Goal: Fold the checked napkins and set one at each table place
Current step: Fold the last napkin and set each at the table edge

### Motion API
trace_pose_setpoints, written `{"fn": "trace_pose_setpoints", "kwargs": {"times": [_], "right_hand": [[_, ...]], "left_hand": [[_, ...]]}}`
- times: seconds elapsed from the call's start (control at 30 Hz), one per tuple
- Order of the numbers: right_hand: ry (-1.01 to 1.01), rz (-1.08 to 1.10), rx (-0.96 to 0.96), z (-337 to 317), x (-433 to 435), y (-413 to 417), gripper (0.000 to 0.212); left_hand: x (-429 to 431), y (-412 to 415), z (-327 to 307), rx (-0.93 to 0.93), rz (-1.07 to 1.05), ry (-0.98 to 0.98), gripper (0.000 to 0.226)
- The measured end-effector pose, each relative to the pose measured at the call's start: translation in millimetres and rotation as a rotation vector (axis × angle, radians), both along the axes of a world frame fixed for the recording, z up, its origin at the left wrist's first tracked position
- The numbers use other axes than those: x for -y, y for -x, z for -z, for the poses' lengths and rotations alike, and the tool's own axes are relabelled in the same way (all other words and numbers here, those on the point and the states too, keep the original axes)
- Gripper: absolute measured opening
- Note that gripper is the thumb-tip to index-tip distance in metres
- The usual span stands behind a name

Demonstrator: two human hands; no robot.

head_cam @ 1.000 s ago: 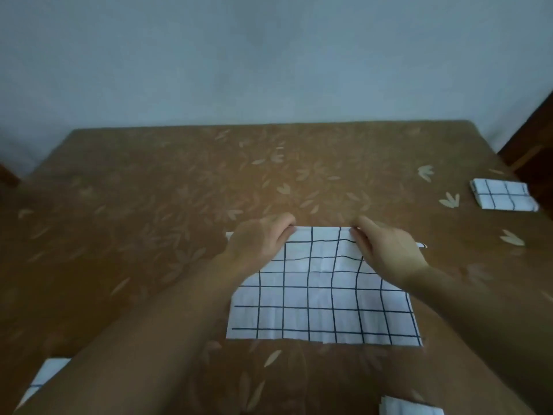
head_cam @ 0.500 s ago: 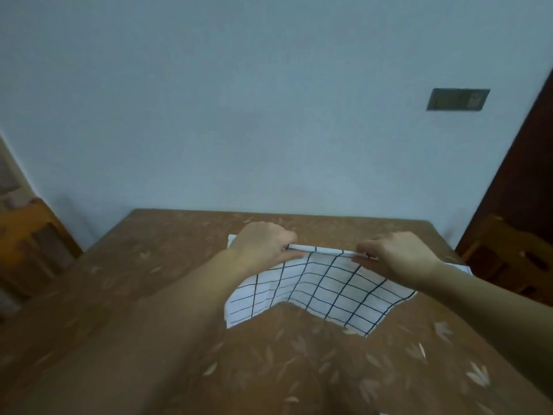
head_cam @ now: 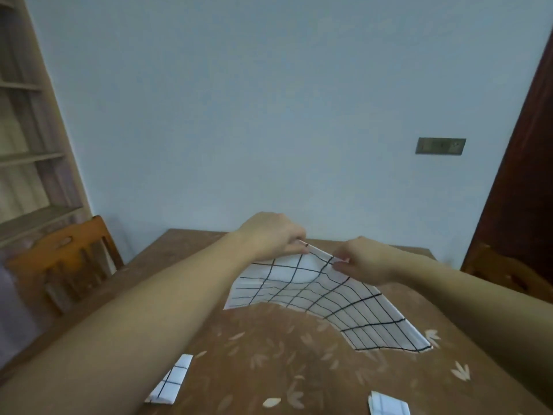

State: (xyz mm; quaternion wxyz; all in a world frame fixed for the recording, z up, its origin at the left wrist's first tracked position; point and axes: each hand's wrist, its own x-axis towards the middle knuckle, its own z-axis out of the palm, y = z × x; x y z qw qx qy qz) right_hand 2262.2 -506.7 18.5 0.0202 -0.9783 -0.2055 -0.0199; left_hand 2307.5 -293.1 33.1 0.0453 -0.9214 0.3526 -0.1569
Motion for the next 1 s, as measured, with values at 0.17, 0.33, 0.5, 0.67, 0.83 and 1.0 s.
{"fn": "trace_pose_setpoints", "kwargs": {"times": [0.17, 0.33, 0.5, 0.67, 0.83, 1.0], "right_hand": [[-0.278, 0.045, -0.158, -4, 23, 70, 0.031], [-0.706, 0.093, -0.199, 9, 35, 128, 0.025], [-1.051, 0.231, -0.171, 9, 39, 155, 0.018], [-1.265, 0.479, -0.155, 32, 27, 173, 0.030], [-1.132, 0.628, -0.271, 67, 7, 183, 0.024], [-1.146, 0.616, -0.363, 90, -13, 197, 0.021]], "left_hand": [[-13, 61, 2, -0.075, -0.130, 0.410, 0.025], [-11, 113, 36, -0.110, -0.342, 1.095, 0.031], [0, 170, 98, -0.812, -0.737, 1.515, 0.086], [11, 222, 134, -1.698, -0.580, 1.460, 0.096], [-7, 209, 157, -1.531, -0.542, 1.660, 0.086], [-50, 188, 168, -1.376, -0.434, 1.662, 0.064]]}}
